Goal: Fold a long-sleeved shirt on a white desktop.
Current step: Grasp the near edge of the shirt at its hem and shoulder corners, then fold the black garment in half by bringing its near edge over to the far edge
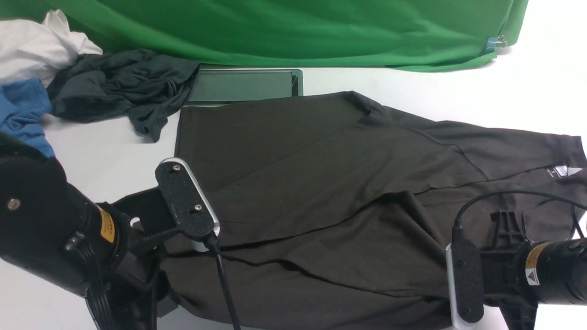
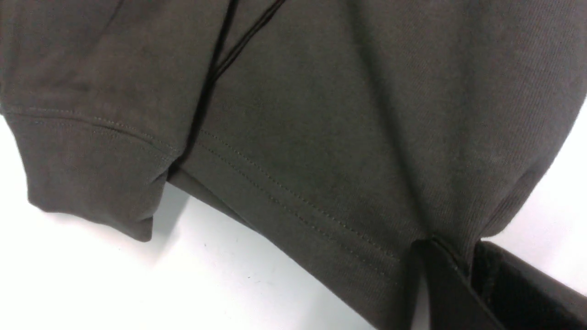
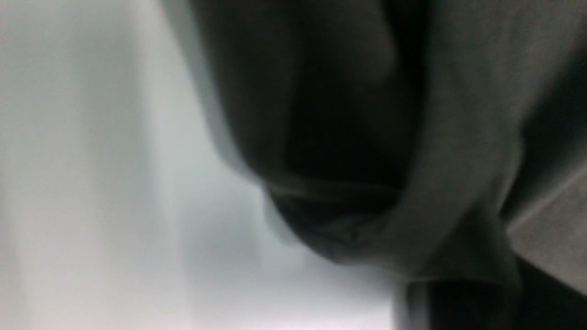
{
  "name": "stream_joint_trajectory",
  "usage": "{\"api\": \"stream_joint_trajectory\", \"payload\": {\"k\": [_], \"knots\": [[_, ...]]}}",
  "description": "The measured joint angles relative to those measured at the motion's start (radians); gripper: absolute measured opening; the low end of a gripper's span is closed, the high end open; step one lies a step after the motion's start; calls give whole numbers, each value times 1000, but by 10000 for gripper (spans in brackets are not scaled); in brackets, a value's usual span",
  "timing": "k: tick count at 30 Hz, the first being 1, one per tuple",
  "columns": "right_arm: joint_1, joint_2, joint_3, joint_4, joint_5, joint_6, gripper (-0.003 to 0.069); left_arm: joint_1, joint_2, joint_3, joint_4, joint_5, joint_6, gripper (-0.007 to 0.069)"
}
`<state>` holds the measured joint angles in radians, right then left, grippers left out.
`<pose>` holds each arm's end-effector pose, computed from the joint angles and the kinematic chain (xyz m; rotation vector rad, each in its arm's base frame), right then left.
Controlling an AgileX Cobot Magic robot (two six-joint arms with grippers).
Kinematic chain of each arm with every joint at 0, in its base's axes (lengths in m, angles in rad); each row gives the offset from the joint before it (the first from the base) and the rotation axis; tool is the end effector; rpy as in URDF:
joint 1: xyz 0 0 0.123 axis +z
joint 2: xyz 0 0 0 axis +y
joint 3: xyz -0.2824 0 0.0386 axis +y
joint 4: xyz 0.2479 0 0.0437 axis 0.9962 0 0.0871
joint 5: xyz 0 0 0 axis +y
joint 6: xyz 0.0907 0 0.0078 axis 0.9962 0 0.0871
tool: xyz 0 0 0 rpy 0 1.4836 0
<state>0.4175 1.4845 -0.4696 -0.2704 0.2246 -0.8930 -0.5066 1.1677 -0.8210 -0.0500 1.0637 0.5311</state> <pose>0.2029 0.0840 0.1374 -1.9359 1.9540 -0.2915 0.1685 -0.0981 0.2666 1.4108 2.5255 -0.0632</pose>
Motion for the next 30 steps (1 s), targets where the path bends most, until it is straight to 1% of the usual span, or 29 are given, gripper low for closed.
{"api": "stream_joint_trajectory", "payload": {"k": [1,3,4,5,7,9,13,20,22,23,26,30], "knots": [[0,-12,0,1,15,4,64,0,-5,0,0,0,-10,56],[0,-50,9,2,79,14,52,0,-24,0,0,1,-25,56],[0,-55,10,4,88,16,52,0,-26,0,0,1,-28,56],[1,-106,18,10,169,31,50,0,-49,0,-3,6,-37,56],[1,-155,21,16,227,52,50,-1,-70,0,-10,8,-43,56],[1,-274,15,31,328,112,50,-1,-120,0,-18,6,-70,56],[1,-406,-1,53,416,157,50,-1,-148,0,-15,-12,-108,56],[1,-441,-2,64,438,163,49,-1,-121,0,9,-55,-148,56],[1,-440,-14,64,409,188,49,1,-107,0,71,-108,-214,56],[1,-438,-17,64,401,194,49,2,-107,0,71,-112,-218,56],[1,-419,-34,63,359,228,49,36,-90,0,87,-157,-247,56],[1,-351,-73,63,327,261,49,136,-43,0,28,-209,-237,56]]}}
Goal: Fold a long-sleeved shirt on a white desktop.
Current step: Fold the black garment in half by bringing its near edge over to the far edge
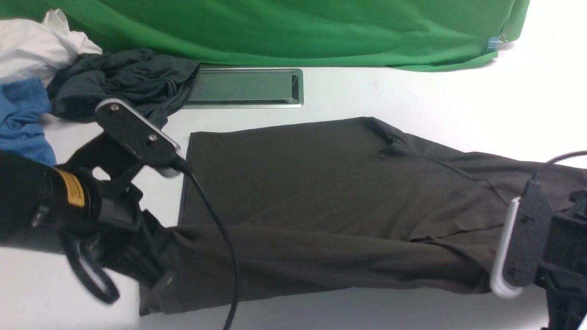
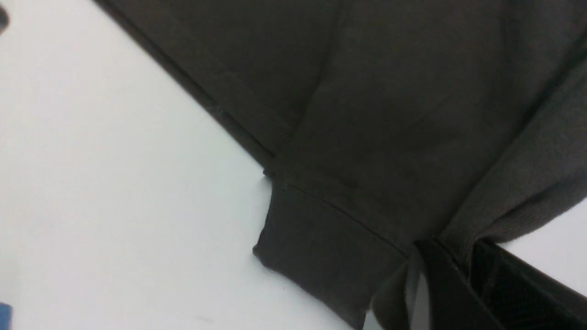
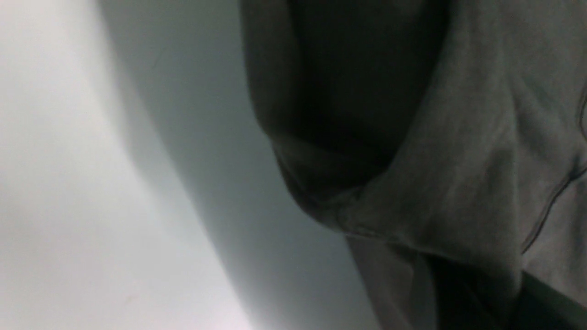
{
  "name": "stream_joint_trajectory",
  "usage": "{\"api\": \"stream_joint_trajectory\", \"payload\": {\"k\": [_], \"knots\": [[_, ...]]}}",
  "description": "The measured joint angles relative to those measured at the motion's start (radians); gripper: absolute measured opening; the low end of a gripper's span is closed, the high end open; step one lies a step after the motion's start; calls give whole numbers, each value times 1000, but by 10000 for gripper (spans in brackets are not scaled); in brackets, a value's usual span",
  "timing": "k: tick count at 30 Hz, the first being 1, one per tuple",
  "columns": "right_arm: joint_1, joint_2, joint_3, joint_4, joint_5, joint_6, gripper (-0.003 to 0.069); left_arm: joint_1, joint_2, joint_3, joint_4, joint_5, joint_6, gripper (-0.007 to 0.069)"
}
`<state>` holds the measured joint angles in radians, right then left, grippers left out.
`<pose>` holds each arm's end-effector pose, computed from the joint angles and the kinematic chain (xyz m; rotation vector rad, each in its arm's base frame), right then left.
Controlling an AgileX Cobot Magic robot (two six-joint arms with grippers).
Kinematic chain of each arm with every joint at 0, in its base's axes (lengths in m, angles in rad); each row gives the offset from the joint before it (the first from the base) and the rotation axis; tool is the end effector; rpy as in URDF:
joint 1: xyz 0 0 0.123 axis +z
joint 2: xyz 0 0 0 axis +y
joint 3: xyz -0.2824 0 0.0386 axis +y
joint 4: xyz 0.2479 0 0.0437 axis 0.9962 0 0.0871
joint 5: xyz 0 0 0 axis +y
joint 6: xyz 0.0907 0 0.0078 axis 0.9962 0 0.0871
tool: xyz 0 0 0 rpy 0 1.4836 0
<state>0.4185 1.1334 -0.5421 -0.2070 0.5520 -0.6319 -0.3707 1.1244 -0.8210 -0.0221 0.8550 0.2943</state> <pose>0.1783 0.0685 0.2148 -1.4858 2.1757 -0.2768 0.1915 -0.0761 0.2821 0.8498 2.5023 -0.0526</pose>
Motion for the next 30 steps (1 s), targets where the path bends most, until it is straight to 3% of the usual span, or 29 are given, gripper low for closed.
{"api": "stream_joint_trajectory", "payload": {"k": [10,16,30], "knots": [[-2,179,-139,0,-56,16,48,125,111,0,-57,-80,20,56],[-74,323,-292,14,-91,18,48,174,200,-22,-62,-176,-9,56],[-135,673,-748,54,-18,-31,48,233,488,-318,22,-254,-12,56]]}}
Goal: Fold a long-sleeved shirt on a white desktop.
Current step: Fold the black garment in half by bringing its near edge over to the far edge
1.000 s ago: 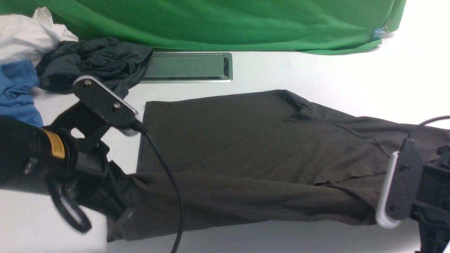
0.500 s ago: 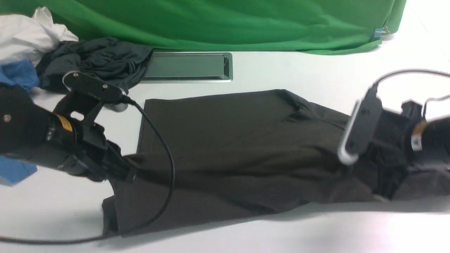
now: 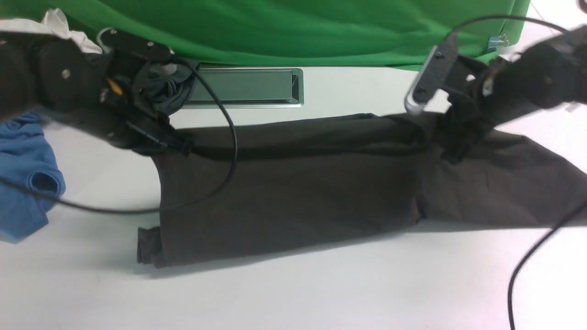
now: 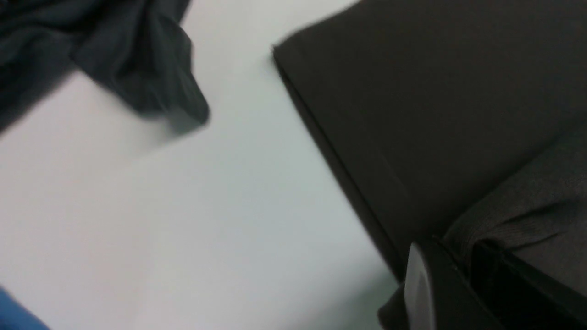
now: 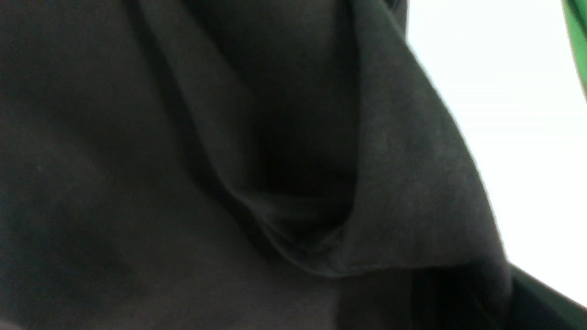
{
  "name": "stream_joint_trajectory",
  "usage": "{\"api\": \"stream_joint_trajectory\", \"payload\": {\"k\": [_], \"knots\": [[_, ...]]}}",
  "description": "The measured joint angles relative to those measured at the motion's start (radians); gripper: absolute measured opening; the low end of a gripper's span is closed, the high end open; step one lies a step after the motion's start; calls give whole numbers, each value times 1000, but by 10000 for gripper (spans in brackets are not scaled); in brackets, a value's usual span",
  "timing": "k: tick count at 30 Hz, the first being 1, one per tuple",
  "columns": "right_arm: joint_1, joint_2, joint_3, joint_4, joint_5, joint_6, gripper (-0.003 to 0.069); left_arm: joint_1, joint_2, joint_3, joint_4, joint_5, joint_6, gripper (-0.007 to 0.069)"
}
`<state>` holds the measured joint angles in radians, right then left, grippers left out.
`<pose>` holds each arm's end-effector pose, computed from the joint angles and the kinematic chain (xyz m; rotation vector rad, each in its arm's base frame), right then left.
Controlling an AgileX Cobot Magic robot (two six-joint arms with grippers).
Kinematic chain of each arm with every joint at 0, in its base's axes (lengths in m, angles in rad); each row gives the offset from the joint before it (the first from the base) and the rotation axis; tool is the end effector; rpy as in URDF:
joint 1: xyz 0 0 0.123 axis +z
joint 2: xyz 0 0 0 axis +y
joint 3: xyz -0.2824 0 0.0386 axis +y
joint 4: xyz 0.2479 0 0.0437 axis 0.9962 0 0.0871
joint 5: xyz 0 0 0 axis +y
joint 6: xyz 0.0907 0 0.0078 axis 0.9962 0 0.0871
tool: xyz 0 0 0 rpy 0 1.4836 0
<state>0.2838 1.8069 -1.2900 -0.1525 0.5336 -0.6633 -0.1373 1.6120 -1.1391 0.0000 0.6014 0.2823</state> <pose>0.3790 0.1032 0.2297 -1.2837 2.2055 -0.2995 0.3377 -0.0467 0.2535 0.5329 2.5028 0.0557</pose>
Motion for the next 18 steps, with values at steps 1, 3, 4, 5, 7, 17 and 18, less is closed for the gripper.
{"api": "stream_joint_trajectory", "payload": {"k": [1,3,4,5,7,17,18], "knots": [[-6,34,-37,7,3,-1,48,10,36,-32,0,-1,0,56],[-20,90,-93,25,3,-2,48,31,87,-75,0,-18,0,56],[-29,123,-123,38,3,-2,48,43,117,-99,0,-32,0,56],[-36,151,-145,48,1,-2,48,49,137,-114,-7,-41,0,56],[-47,192,-175,58,-5,-2,48,53,177,-141,-10,-59,0,56],[-74,280,-228,50,-96,41,374,61,343,-232,13,-154,0,116],[-75,280,-232,49,-101,52,420,61,345,-232,20,-170,0,140]]}}
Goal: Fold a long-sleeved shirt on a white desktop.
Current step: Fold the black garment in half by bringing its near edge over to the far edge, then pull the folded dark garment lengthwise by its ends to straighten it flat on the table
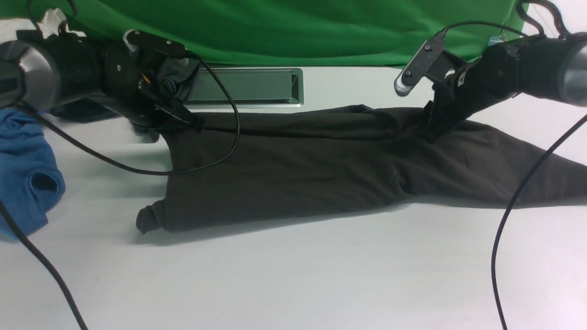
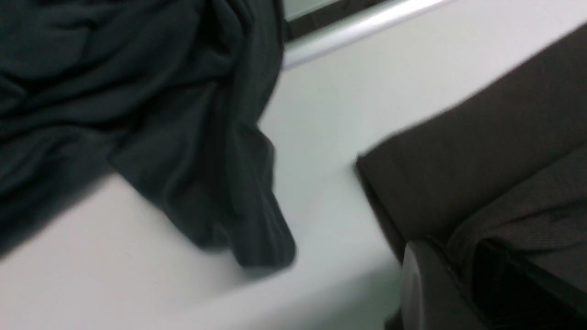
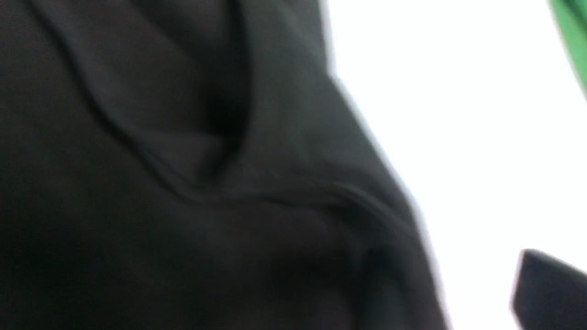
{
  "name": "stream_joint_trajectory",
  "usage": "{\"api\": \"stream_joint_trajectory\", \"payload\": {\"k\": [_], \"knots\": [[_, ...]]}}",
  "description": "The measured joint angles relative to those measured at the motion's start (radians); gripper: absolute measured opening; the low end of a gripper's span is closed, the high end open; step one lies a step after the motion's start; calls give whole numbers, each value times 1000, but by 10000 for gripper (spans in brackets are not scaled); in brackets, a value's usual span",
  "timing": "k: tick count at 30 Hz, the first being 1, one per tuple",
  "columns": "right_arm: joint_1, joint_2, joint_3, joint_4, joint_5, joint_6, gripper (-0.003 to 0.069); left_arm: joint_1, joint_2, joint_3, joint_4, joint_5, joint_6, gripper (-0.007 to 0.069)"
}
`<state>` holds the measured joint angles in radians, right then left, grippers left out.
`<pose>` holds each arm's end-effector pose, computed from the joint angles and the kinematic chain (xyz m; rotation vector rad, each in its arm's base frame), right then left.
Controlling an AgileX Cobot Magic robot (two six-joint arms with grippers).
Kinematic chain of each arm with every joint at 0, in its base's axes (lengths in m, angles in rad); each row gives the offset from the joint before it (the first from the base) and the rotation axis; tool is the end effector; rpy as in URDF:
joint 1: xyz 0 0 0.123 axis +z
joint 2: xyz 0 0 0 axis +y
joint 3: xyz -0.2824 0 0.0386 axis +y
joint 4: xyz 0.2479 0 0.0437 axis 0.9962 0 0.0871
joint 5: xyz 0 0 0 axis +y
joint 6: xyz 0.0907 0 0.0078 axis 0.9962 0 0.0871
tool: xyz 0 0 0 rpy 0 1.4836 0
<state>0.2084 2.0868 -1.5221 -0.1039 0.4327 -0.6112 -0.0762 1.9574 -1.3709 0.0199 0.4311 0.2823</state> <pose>0.4524 0.0916 0.1821 -1.0850 2.2489 -0.2640 0.4260 -0.0318 0.1961 0.4653 2.4605 0.1032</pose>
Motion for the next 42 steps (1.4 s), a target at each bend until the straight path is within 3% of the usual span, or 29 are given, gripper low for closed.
{"api": "stream_joint_trajectory", "payload": {"k": [3,6,8,11,13,16,18,21,30,34,37,42], "knots": [[-1,0,-24,-2,3,54,500,2,2,-1,7,-47,0,213],[-1,-12,-39,-2,12,118,493,9,2,-1,18,-107,0,279],[2,-37,-45,4,48,193,437,18,2,-2,28,-143,0,330],[14,-90,-49,104,171,231,215,22,-5,-2,10,-132,0,350],[26,-94,-55,215,238,175,91,18,-17,-2,-37,-94,0,299],[37,-48,-55,350,275,89,31,-14,-53,-2,-114,-27,27,124],[39,-3,-55,385,267,69,21,-36,-80,3,-157,0,75,51],[40,62,-65,400,261,57,17,-94,-149,43,-205,1,114,17],[39,136,-170,417,159,52,16,-276,-373,281,-227,-28,116,17],[39,194,-228,416,31,52,16,-374,-495,426,-228,-50,67,17],[39,234,-243,416,-172,52,20,-449,-614,534,-228,-76,51,17],[24,200,-244,417,-242,58,34,-490,-746,631,-227,-67,49,17]]}}
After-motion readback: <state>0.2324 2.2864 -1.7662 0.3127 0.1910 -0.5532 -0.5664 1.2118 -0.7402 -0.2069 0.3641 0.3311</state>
